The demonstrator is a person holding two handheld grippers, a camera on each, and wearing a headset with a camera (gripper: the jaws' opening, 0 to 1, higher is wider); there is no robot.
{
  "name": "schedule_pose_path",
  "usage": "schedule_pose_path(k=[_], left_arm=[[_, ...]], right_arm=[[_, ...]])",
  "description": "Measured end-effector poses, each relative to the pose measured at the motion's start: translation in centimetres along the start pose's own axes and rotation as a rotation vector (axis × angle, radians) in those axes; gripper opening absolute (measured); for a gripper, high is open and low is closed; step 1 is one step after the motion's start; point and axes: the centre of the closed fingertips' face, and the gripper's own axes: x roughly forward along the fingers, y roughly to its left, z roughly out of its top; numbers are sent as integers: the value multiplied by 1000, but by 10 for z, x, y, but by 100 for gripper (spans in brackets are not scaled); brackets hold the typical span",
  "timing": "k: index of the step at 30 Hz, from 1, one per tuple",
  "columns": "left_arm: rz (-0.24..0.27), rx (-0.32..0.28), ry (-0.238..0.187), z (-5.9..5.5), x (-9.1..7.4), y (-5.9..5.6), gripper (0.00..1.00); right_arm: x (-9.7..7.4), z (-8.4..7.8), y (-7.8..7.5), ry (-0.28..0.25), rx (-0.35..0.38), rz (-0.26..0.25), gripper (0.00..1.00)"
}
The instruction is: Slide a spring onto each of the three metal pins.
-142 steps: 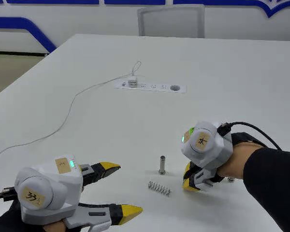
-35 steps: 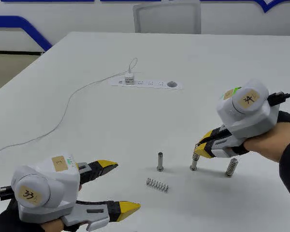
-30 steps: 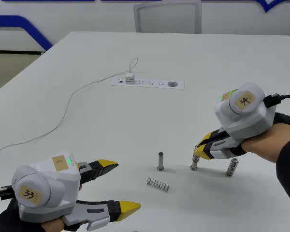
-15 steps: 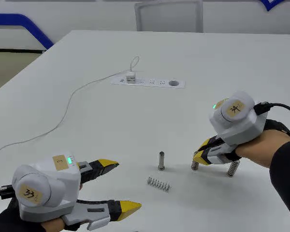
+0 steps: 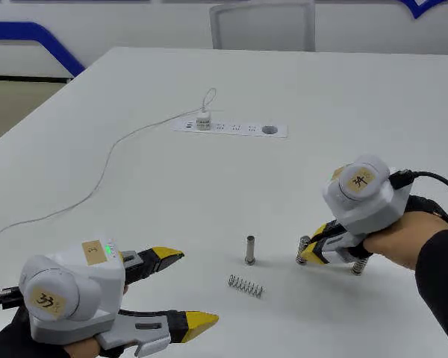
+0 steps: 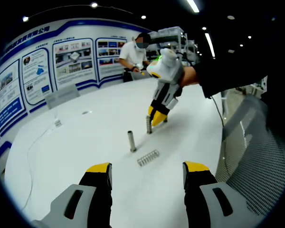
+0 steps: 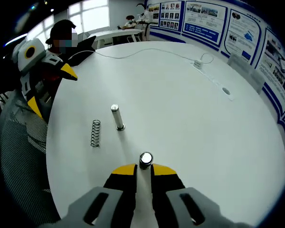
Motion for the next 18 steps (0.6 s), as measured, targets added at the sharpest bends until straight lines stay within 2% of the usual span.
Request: schedule_pose_path(k=[4,9,12,18], left_arm=[[-2,1,1,0,0,-1,62],[-4,3,2,0,0,-1,62],[-7,6,3,0,1,-2,62],[-4,8,1,1,0,-2,62]], right_arm=[[-2,-8,4,7,15,0,12],[-5,-15,18,12,18,12,12],[-6,-13,29,8,3,25,12],[-3,3,50,-13,-37,60,12]])
